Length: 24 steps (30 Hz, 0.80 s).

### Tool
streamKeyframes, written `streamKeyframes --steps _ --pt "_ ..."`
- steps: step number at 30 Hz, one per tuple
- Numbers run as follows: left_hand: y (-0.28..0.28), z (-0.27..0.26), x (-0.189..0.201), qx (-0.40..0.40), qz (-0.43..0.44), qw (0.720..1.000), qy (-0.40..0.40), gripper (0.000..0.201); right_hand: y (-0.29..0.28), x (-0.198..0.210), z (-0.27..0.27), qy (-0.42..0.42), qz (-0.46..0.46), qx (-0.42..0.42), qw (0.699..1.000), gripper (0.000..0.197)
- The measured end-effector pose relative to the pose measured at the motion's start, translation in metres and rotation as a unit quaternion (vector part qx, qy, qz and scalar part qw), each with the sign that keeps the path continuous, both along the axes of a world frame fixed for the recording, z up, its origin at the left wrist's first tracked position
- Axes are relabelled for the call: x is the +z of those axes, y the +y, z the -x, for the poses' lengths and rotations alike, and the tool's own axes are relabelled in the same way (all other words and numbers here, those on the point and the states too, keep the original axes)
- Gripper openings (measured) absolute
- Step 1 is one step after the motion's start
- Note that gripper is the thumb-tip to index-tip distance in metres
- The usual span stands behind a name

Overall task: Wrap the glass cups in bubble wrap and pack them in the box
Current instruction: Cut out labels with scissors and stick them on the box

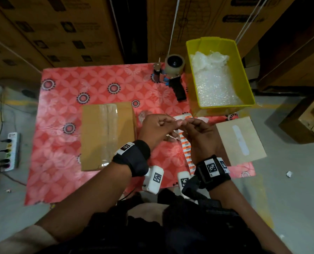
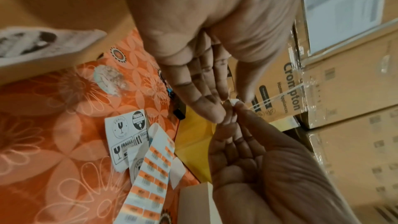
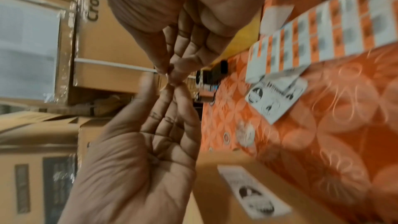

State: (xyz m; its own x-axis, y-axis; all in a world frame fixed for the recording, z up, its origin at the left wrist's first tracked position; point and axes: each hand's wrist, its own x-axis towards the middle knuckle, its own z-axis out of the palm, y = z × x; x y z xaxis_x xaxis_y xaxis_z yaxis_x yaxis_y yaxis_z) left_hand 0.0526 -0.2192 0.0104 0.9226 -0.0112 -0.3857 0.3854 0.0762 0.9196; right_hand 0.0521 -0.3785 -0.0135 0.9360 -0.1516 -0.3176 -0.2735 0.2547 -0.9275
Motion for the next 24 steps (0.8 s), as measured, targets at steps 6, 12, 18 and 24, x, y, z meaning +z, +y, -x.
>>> streamKeyframes --steps 6,12,18,24 --pt "0.055 0.018 -0.002 0.057 -0.032 0.998 0.000 0.001 0.056 0.005 0.013 0.001 0.021 0.038 0.999 0.008" --pt "0.106 0.046 -0.007 0.075 -0.076 0.994 0.003 0.009 0.098 0.011 0.022 0.008 0.090 0.077 0.993 0.020" --pt "0.142 0.063 -0.009 0.074 -0.129 0.989 -0.025 0.006 0.133 0.012 0.027 0.009 0.146 0.123 0.982 0.013" --pt "0.172 0.079 -0.014 0.146 -0.252 0.955 -0.056 0.012 0.169 0.010 0.038 0.048 0.157 0.133 0.977 0.003"
